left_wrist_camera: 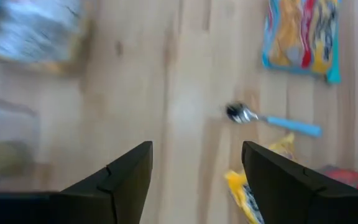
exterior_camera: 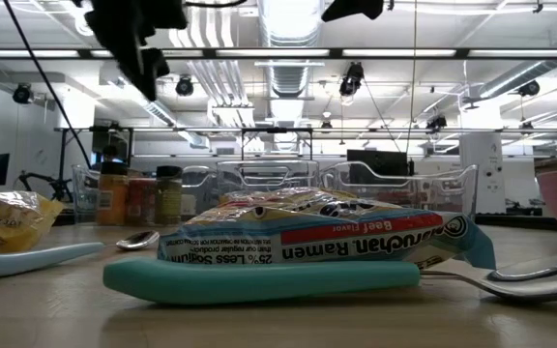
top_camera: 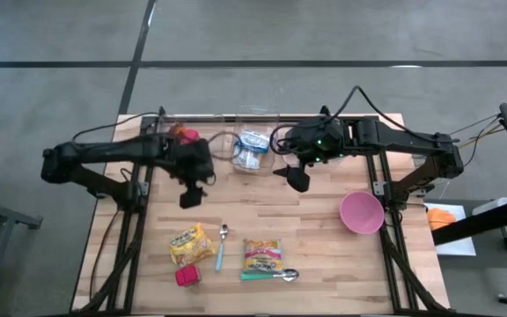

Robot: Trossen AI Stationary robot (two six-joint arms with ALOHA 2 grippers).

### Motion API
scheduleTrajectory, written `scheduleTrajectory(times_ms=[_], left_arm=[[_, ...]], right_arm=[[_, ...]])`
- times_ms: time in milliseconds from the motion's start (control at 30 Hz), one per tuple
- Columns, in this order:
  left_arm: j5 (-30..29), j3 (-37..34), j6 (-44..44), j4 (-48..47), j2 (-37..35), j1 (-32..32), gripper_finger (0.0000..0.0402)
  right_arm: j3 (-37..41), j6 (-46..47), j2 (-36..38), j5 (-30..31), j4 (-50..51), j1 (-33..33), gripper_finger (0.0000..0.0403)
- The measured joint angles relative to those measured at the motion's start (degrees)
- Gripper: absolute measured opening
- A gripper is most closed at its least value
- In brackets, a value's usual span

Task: Pick & Place Food Item
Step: Put the yellow noodle pack into the middle transparent bin

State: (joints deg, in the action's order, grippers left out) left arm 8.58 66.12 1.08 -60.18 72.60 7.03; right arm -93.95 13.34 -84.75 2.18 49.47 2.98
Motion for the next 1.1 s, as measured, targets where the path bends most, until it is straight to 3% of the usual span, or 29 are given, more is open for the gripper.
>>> scheduleTrajectory(times_ms=[300,533,733,1100], left_arm=[[2.01,-6.29,6.19,0.84,0.00,-7.30,0.0257],[5.26,-9.05,7.80,6.26,0.02,-9.36,0.0257],[7.84,-11.49,6.99,6.72,1.34,-10.92,0.0257],[8.13,-12.13,-1.23,8.64,10.67,-15.87,0.0257]], right_arm=[[4.41,-1.40,3.97,-7.41,1.79,0.67,0.0352],[17.85,2.36,13.43,-12.80,-11.59,3.46,0.0352],[27.45,5.15,20.03,-13.34,-19.07,3.52,0.0352],[33.14,7.45,24.31,-13.19,-21.49,3.17,0.0352]])
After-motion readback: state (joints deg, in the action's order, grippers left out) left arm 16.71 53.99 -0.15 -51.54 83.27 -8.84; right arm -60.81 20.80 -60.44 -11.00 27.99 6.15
